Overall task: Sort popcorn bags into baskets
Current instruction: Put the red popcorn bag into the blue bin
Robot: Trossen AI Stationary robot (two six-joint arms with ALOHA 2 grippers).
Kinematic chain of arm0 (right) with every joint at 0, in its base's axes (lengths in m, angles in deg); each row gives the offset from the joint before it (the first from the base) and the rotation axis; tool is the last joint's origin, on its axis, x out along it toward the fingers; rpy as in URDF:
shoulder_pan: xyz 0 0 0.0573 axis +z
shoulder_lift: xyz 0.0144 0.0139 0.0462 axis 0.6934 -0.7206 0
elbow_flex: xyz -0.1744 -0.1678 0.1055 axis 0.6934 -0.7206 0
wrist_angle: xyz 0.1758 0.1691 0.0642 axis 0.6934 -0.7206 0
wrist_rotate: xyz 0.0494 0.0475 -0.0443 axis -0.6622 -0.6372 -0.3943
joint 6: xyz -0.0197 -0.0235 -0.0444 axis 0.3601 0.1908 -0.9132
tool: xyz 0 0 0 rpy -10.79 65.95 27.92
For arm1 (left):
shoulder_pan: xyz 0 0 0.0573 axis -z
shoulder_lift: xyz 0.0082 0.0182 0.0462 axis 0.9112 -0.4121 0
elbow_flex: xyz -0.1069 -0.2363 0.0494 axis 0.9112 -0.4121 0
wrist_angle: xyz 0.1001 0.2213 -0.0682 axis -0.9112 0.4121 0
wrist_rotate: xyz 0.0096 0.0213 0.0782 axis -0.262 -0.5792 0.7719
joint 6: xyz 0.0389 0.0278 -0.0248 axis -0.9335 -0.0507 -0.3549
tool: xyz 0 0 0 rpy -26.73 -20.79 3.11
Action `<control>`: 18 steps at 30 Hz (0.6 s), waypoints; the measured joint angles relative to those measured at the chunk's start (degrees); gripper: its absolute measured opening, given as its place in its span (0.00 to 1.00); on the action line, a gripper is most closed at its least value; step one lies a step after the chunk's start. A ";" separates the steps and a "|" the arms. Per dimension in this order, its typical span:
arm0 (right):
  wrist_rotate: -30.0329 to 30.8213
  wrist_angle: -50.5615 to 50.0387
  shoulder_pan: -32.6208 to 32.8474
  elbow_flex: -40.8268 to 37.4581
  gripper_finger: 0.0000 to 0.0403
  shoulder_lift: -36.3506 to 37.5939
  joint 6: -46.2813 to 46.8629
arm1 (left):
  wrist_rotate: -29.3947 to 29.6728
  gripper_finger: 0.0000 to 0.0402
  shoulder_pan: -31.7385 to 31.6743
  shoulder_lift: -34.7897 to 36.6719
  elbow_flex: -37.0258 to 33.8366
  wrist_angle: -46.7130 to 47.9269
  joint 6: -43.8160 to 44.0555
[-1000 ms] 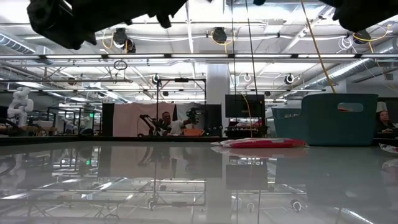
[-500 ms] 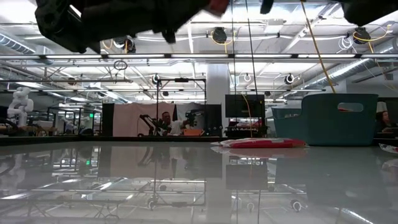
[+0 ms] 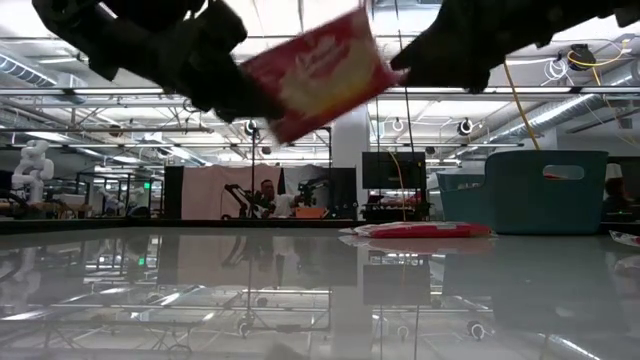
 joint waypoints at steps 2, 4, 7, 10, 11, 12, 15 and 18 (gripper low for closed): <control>0.01 -0.59 0.00 -0.04 0.51 0.00 1.09 | -0.02 0.03 -0.10 1.58 -0.05 7.11 0.77; -0.02 0.60 0.02 0.85 0.51 -0.77 1.37 | -0.03 0.04 -0.03 1.99 -0.04 11.00 1.91; -0.09 0.18 0.04 4.60 0.52 -3.29 -0.35 | -0.05 0.04 0.54 1.99 -0.04 16.89 3.23; 0.01 -0.93 -0.02 10.57 0.52 -6.36 -5.02 | -0.07 0.03 1.27 1.99 -0.04 20.39 3.63; 0.11 -1.62 -0.18 12.68 0.52 -7.64 -7.59 | -0.08 0.03 1.51 1.99 -0.04 20.91 3.73; 0.09 -3.05 -0.55 14.64 0.52 -9.16 -10.04 | -0.25 0.03 1.71 1.99 -0.04 21.42 3.73; -1.07 -8.83 -2.36 20.74 0.52 -13.82 -15.29 | -1.75 0.04 1.96 1.99 -0.04 22.22 3.75; -6.91 -15.62 -4.97 26.06 0.52 -17.82 -16.53 | -2.12 0.03 1.96 1.99 -0.02 23.32 3.97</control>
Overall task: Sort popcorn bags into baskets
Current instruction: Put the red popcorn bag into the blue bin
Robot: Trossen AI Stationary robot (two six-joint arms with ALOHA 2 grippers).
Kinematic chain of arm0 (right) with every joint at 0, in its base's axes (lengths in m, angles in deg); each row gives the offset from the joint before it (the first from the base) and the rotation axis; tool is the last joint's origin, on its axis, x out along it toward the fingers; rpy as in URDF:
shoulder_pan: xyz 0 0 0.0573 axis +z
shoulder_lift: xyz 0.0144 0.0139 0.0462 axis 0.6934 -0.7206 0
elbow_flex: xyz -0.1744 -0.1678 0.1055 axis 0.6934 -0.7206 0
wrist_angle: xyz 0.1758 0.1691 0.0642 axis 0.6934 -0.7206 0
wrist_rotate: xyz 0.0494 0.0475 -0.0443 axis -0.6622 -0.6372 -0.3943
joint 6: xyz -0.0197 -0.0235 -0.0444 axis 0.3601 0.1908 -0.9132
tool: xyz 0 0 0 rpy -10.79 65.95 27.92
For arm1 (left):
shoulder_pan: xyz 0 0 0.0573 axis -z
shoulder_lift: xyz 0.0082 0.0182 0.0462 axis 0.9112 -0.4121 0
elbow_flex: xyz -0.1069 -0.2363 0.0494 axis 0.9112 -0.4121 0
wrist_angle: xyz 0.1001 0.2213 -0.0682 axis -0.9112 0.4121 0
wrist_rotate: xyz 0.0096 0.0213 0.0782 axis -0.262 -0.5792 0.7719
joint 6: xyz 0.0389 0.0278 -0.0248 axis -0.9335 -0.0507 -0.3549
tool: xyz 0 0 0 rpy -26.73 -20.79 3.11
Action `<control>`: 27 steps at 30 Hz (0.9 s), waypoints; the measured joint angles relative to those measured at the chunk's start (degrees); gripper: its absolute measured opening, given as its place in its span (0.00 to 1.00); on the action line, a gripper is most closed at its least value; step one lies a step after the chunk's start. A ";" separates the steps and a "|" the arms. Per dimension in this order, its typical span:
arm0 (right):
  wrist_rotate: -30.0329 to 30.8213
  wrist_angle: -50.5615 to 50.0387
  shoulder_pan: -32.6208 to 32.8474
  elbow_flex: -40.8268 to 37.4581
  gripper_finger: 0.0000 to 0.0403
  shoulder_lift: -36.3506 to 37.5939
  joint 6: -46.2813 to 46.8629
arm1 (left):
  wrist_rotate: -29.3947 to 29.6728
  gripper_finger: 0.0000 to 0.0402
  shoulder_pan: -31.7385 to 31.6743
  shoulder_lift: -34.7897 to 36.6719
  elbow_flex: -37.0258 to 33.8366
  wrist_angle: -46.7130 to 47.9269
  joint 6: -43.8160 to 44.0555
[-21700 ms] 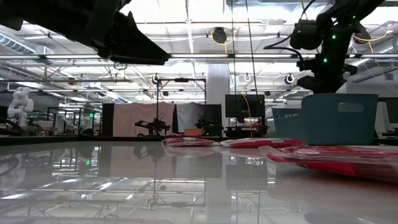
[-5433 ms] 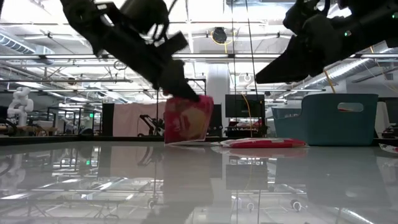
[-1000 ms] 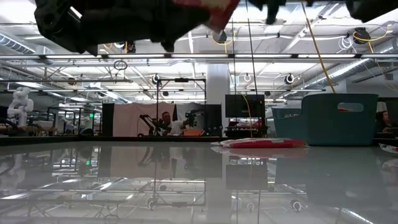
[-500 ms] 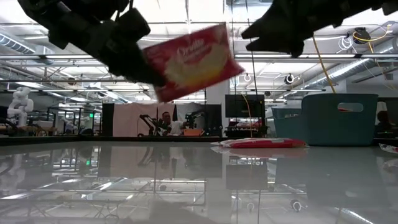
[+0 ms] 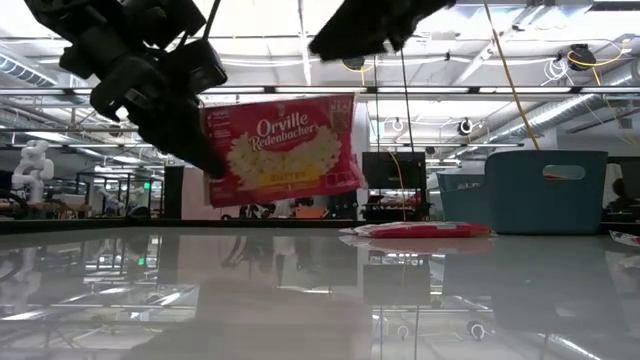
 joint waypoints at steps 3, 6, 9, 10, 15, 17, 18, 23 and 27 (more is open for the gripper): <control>-5.71 -5.61 -2.38 2.57 0.52 -3.60 0.98 | 0.00 0.04 -0.04 0.00 0.00 0.71 0.50; -8.54 -7.52 -3.86 3.00 0.51 -5.85 1.17 | 0.02 0.05 0.00 0.02 0.02 0.89 0.82; -9.74 -9.02 -4.61 3.11 0.47 -6.79 1.60 | 0.01 0.04 0.00 0.01 0.01 2.07 1.61; -9.72 -9.85 -4.61 3.11 0.44 -6.86 1.63 | 0.00 0.04 0.00 0.01 0.02 2.33 1.73; -10.02 -9.88 -4.52 3.11 0.22 -6.45 -1.13 | 0.09 0.04 0.00 0.02 0.02 2.22 1.53; -11.55 -9.93 -4.89 3.09 0.13 -6.45 -1.52 | 0.72 0.06 0.00 0.01 0.02 2.23 1.71; -12.65 -10.10 -5.13 3.09 0.08 -6.45 -1.52 | 1.28 0.07 0.00 0.02 0.00 2.22 1.88; -13.72 -10.23 -5.29 2.32 0.04 -6.38 0.41 | 7.24 0.12 0.00 0.00 0.00 0.58 6.34; -13.75 -13.25 -4.60 0.64 0.03 -4.56 4.52 | 9.71 0.22 0.04 0.02 0.09 -1.42 8.94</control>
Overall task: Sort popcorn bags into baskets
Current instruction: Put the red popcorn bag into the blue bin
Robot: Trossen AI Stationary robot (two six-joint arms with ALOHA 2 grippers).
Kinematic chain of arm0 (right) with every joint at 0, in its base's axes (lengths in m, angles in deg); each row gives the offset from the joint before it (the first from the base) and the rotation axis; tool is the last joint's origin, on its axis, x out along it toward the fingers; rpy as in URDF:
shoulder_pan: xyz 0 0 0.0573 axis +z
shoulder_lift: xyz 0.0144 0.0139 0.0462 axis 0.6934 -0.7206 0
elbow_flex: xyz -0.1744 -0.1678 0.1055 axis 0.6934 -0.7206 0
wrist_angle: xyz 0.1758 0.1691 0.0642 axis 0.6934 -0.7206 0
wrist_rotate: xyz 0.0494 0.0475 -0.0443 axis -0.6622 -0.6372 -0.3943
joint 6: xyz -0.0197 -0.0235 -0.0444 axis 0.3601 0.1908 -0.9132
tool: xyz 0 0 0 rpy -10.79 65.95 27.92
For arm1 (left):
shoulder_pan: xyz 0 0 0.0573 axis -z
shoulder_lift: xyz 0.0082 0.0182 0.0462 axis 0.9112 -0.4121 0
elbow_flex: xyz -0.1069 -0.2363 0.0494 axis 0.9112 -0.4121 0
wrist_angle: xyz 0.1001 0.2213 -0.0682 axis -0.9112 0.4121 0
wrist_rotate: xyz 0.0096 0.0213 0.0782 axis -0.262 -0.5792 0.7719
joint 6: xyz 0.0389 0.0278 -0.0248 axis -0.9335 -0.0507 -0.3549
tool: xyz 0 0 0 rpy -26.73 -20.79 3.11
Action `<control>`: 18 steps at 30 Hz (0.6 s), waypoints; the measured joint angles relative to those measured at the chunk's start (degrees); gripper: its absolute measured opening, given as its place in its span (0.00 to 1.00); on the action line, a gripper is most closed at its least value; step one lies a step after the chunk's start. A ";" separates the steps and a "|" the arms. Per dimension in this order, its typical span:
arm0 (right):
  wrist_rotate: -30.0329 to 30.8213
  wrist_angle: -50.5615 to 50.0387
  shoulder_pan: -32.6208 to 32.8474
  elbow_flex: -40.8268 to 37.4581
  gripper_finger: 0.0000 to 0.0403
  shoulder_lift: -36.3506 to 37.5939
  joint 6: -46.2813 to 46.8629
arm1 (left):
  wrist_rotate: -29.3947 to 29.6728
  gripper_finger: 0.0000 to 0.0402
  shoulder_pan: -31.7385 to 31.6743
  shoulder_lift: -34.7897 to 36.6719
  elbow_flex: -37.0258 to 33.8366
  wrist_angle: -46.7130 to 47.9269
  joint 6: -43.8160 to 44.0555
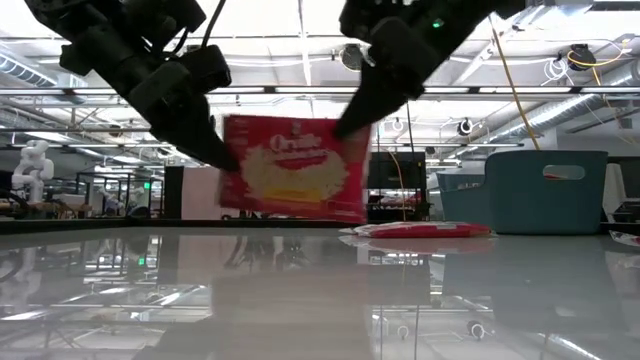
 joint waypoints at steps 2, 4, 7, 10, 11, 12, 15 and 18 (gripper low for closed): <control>-0.02 -2.22 0.56 -1.03 0.02 1.74 2.58 | 0.19 0.30 0.34 0.00 0.00 -0.09 0.66; 0.28 -4.25 1.17 -2.08 0.01 4.01 4.60 | 1.28 0.39 0.56 0.00 0.00 -0.67 1.13; 4.25 -7.58 2.38 -3.58 0.01 8.30 8.48 | 4.67 0.51 0.93 0.00 0.00 -0.85 2.30; 11.47 -12.82 3.51 -4.93 0.01 13.10 14.05 | 8.07 0.60 1.16 0.00 0.00 -1.74 3.91; 14.59 -15.49 3.97 -5.19 0.01 14.68 16.49 | 8.88 0.61 1.22 0.00 0.00 -2.22 4.30; 17.66 -18.38 4.34 -5.29 0.01 16.16 18.84 | 9.46 0.63 1.36 0.00 -0.01 -2.87 4.86; 25.17 -25.18 5.38 -5.31 0.00 20.28 24.20 | 10.85 0.64 1.70 0.00 0.00 -5.15 6.37; 29.00 -29.40 5.45 -5.31 0.00 24.03 26.39 | 10.96 0.64 2.42 0.00 -0.02 -8.48 6.74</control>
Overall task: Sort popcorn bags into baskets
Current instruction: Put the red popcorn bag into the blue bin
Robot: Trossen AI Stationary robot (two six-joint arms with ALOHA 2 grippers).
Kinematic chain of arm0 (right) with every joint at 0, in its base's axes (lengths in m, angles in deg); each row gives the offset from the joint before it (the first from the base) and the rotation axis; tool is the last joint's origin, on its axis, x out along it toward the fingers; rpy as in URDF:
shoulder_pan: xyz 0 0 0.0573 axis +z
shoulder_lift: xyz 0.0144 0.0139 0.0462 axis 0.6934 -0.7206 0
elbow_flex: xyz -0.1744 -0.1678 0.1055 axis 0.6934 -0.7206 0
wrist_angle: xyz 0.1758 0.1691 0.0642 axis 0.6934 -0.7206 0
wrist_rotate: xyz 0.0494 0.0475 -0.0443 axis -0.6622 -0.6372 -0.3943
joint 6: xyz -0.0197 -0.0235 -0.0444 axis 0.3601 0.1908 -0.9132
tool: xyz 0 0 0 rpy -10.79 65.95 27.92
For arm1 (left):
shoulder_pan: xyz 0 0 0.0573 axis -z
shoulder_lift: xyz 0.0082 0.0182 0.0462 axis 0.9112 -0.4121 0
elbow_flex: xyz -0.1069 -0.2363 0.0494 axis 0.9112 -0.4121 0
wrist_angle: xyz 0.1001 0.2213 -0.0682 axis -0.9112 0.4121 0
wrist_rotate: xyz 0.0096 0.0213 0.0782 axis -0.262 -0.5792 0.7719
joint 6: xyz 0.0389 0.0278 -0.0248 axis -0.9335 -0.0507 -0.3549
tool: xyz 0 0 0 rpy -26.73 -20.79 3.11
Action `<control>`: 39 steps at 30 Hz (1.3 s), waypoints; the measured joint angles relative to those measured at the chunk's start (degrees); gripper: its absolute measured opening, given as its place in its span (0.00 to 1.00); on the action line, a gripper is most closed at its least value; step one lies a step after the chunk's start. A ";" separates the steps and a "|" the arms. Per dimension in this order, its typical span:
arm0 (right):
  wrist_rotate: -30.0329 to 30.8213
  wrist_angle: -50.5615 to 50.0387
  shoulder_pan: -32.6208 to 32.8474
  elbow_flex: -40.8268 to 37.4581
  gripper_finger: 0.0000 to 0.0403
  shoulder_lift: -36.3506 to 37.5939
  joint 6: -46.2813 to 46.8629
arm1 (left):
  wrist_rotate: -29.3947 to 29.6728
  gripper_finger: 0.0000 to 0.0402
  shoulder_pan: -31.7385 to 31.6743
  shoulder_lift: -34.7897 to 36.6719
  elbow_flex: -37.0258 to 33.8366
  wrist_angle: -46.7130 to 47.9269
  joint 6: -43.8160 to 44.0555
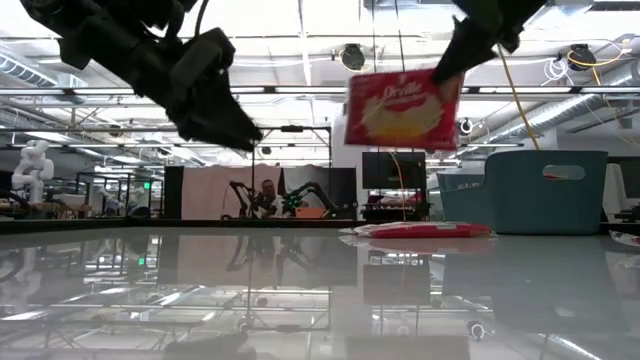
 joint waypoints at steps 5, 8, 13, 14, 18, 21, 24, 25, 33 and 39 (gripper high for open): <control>3.02 -5.43 -1.90 0.00 0.00 6.87 0.19 | 0.04 0.59 1.93 0.00 0.00 -5.03 -0.44; 5.35 -9.87 -3.49 0.00 0.00 11.40 1.41 | 0.03 0.56 2.89 0.00 0.00 -6.92 -0.47; 12.06 -16.44 -4.96 -0.76 0.01 18.81 7.03 | 0.02 0.53 3.87 0.00 0.00 -7.61 -0.39; 13.73 -16.30 -5.00 -1.40 0.01 20.38 8.71 | 0.02 0.52 4.11 0.00 0.00 -7.61 -0.39; 15.18 -15.33 -5.00 -3.91 0.01 26.22 11.36 | 0.02 0.52 4.93 0.00 0.00 -7.61 -0.39; 16.93 -16.39 -5.00 -5.42 0.00 29.19 13.78 | -0.01 0.52 5.22 0.00 0.00 -7.61 -0.62; 19.05 -18.34 -5.69 -6.58 0.00 31.50 16.00 | -0.01 0.52 5.19 0.00 0.00 -7.61 -0.81; 18.99 -19.78 -6.27 -6.94 0.00 32.22 17.14 | -0.01 0.51 5.19 0.00 0.00 -7.61 -0.85; 15.43 -29.38 -11.59 -9.29 0.00 37.43 25.28 | -0.01 0.49 5.19 0.00 0.00 -7.62 -1.88; 10.15 -32.21 -15.46 -12.21 0.00 39.33 28.30 | -0.03 0.50 5.19 0.00 0.00 -7.61 -1.10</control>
